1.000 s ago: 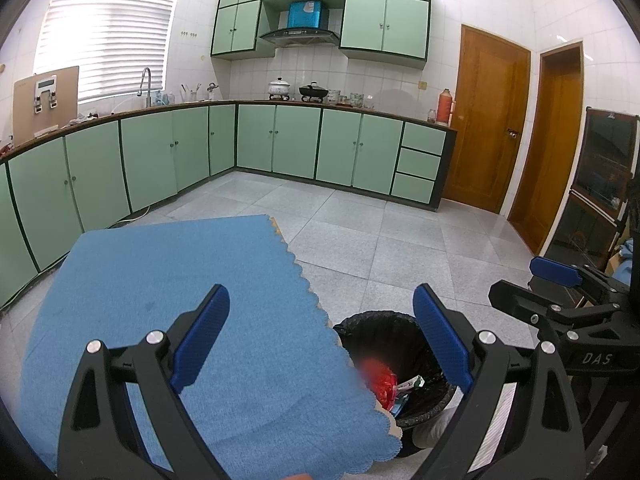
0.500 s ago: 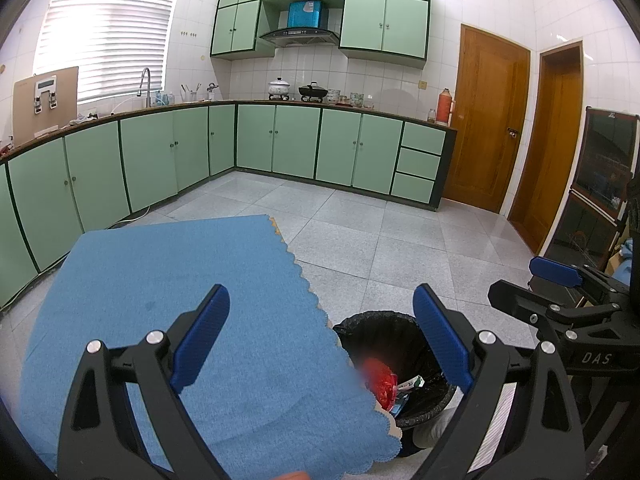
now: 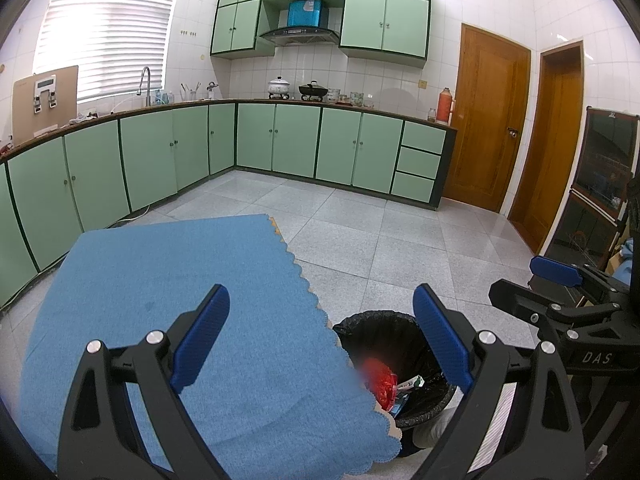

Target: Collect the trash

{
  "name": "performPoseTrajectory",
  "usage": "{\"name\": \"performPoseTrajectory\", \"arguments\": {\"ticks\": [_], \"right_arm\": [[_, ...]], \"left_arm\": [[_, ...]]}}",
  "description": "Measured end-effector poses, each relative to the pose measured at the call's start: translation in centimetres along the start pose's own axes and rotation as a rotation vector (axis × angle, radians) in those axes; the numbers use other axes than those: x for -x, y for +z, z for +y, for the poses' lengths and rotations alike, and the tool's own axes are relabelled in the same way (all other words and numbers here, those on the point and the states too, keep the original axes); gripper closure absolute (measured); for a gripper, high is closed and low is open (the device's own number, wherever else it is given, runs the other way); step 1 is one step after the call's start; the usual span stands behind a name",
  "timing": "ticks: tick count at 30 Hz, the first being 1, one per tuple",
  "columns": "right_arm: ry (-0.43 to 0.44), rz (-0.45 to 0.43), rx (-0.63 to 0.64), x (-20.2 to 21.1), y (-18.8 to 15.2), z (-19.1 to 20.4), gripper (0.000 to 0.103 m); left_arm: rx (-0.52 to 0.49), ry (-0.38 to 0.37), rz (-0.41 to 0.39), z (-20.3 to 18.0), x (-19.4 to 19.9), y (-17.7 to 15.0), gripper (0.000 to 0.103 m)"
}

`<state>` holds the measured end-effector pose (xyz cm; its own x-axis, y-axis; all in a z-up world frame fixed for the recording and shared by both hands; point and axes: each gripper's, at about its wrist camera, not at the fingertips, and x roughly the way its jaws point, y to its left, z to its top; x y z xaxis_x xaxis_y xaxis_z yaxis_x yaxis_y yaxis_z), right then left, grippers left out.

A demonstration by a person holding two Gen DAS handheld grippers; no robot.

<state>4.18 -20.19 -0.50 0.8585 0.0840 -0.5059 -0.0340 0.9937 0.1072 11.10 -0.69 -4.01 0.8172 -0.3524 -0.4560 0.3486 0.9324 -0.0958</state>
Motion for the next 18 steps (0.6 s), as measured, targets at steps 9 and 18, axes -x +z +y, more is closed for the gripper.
{"name": "performPoseTrajectory", "arguments": {"ticks": [9,18], "right_arm": [[0.001,0.003,-0.004,-0.20,0.00,0.11,0.006],[-0.002,0.009,-0.010,-0.39,-0.21,0.24,0.006]], "left_arm": [[0.001,-0.001,0.001,-0.02,-0.07,-0.01,0.013],[-0.002,0.005,0.005,0.00,-0.22,-0.14,0.013]]}}
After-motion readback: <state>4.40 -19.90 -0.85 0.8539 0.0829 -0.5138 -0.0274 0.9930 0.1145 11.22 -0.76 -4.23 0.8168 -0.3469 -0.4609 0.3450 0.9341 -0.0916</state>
